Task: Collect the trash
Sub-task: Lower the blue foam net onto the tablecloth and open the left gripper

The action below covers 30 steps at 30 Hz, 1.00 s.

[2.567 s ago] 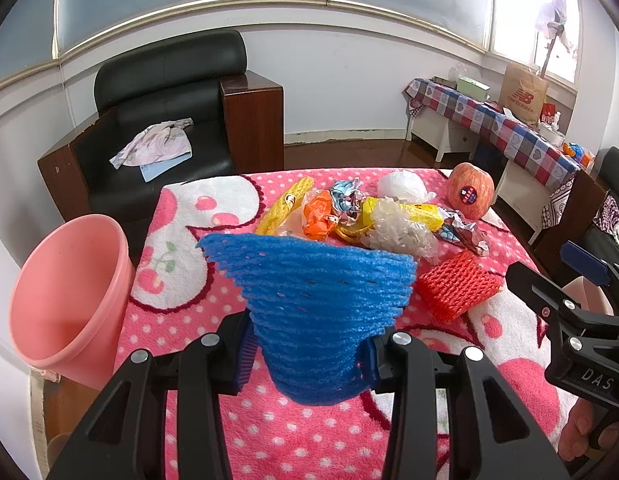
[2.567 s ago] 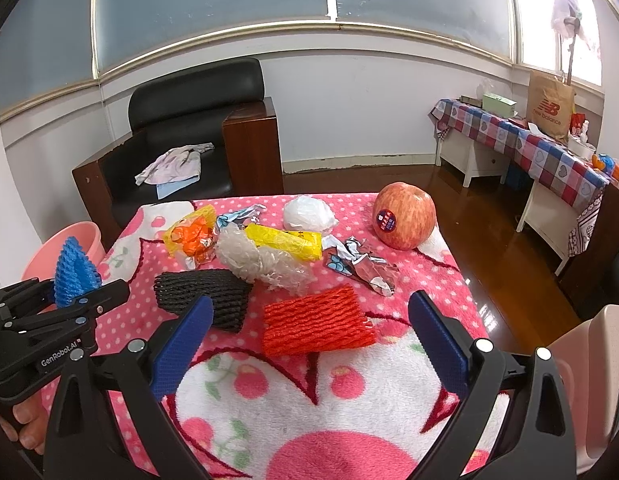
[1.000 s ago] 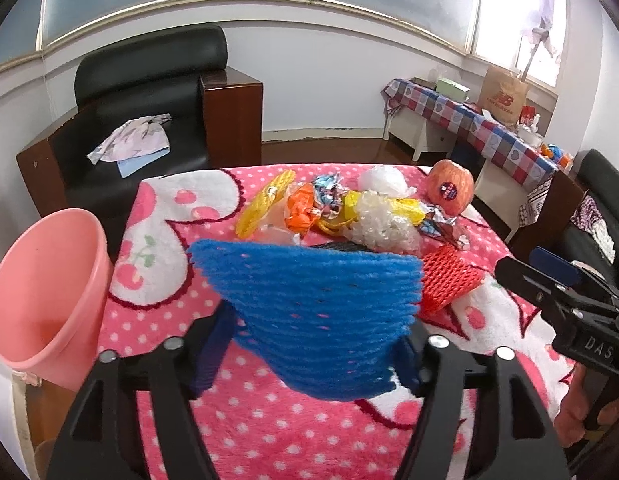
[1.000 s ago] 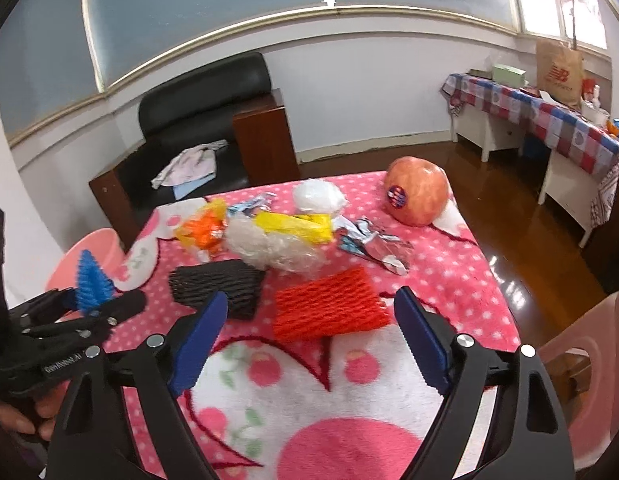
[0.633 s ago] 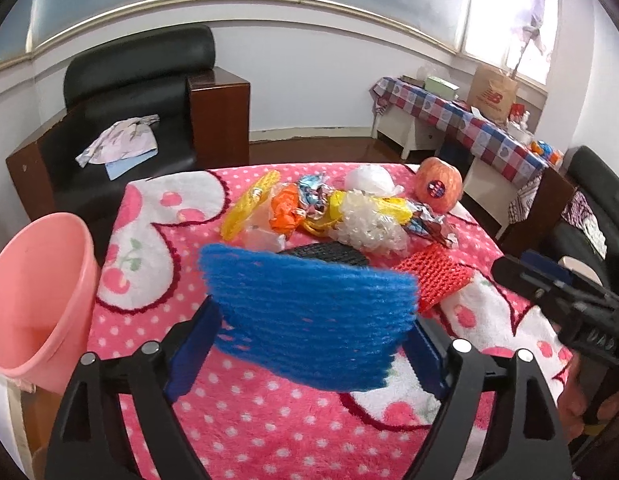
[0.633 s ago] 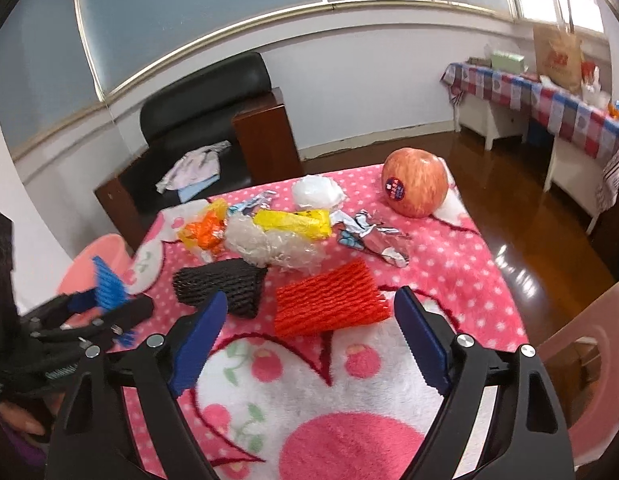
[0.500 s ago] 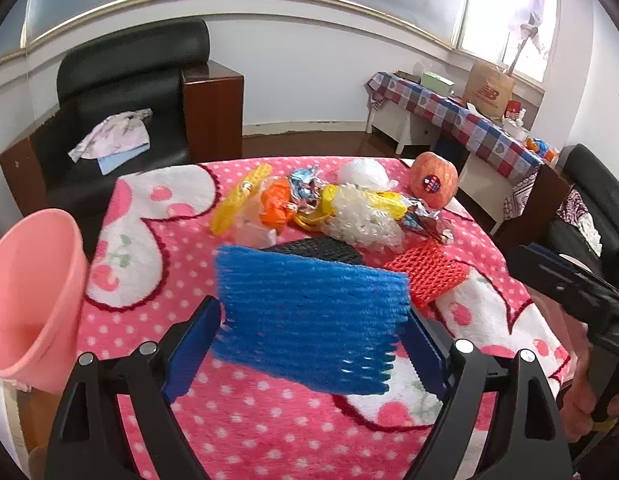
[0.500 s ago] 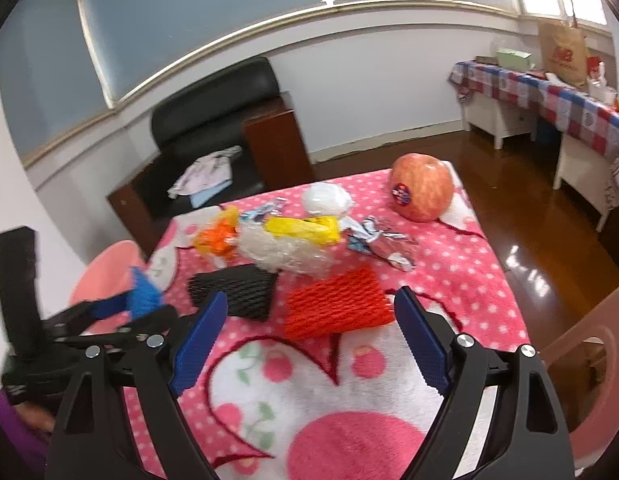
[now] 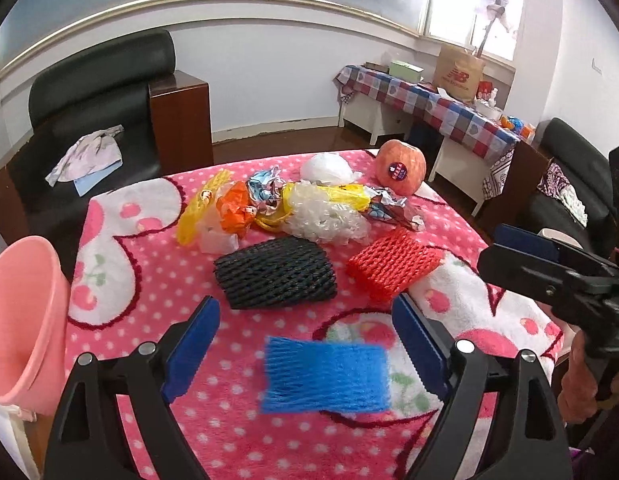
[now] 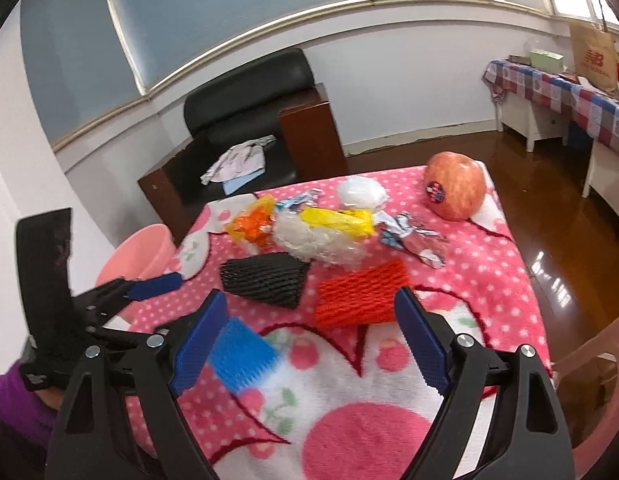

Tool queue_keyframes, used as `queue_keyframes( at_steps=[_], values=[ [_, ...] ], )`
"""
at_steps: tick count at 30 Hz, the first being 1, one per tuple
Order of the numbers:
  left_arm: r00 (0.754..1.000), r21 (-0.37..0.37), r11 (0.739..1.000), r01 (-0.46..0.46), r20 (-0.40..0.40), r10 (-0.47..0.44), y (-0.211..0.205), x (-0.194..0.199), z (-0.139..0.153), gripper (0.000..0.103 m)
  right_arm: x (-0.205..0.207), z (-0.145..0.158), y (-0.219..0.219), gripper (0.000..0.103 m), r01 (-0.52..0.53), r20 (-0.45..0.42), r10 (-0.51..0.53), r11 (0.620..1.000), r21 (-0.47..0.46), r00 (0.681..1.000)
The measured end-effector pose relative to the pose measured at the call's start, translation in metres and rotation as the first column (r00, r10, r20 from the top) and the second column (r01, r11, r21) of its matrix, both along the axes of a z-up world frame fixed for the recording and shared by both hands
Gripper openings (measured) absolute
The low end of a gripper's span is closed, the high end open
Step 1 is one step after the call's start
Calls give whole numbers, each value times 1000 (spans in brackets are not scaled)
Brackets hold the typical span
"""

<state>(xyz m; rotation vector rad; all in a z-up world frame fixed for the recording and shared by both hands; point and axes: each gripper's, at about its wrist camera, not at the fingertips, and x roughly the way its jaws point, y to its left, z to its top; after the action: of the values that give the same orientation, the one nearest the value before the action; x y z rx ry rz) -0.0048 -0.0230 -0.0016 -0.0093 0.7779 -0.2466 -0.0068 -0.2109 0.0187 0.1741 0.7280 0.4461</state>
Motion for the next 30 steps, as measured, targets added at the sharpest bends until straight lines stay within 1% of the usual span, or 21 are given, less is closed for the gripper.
queue_keyframes(
  at_steps=[2, 6, 11, 16, 19, 21, 23, 30],
  values=[
    [1000, 4, 1000, -1, 2, 1, 5, -3, 2, 86, 0, -4, -5, 86, 20, -5, -20, 1000, -14, 1000],
    [1000, 38, 999, -4, -5, 5, 12, -11, 2, 86, 0, -14, -12, 86, 48, -27, -49, 998, -30, 998],
    [998, 44, 999, -20, -55, 23, 17, -21, -9, 82, 0, -26, -14, 86, 64, -53, -67, 997, -48, 996],
    [996, 35, 999, -6, -87, 9, 10, -32, -20, 81, -3, -36, -13, 86, 79, -75, -84, 995, -68, 994],
    [994, 38, 999, 3, -110, 1, 3, -33, -28, 78, -5, -38, -12, 86, 82, -83, -88, 994, -72, 993],
    [992, 57, 998, -2, -122, 9, -2, -30, -32, 75, -6, -39, -11, 86, 83, -85, -89, 994, -76, 992],
    [991, 55, 998, -8, -133, 16, -4, -28, -35, 74, -7, -39, -9, 86, 85, -80, -91, 993, -81, 993],
    [990, 77, 996, -37, -136, 48, -9, -27, -36, 71, -11, -36, -4, 86, 82, -68, -89, 992, -93, 994]
  ],
)
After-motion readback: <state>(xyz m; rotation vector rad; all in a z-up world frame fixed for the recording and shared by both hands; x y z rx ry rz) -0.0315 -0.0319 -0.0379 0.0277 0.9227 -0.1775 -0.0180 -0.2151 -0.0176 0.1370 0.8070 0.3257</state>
